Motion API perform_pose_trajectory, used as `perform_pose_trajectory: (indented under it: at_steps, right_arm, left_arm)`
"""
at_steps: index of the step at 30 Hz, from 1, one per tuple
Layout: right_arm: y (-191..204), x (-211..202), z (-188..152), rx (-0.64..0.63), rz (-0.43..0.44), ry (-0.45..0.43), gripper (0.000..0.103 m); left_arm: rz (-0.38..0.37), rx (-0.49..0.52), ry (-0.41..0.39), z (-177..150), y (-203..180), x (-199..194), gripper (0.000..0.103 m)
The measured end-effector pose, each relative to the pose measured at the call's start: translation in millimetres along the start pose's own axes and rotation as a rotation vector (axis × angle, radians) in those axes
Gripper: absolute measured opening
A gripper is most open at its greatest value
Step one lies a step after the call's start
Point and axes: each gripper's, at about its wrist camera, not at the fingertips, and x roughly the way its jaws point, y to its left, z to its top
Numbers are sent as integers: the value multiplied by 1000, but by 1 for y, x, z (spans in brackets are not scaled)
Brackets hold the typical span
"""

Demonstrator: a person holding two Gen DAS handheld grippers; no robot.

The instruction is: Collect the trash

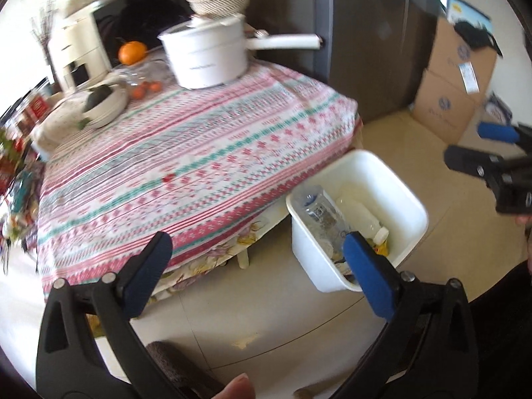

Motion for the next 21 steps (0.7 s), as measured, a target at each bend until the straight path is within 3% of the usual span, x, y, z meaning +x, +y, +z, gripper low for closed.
perform_pose_trajectory:
  at_steps: [5,9,21]
  right_arm:
    - [17,-44,2,-51,-16,-132,103]
    - [30,-67,5,-88,3,-214,103]
    - [32,-81,9,-63,27,-273,103]
  left_arm:
    - [43,-131,-99,1,21,-32,102]
    - [67,-160,-156,4,26,-47,102]
    - [52,-154,-189,8,26,-53,102]
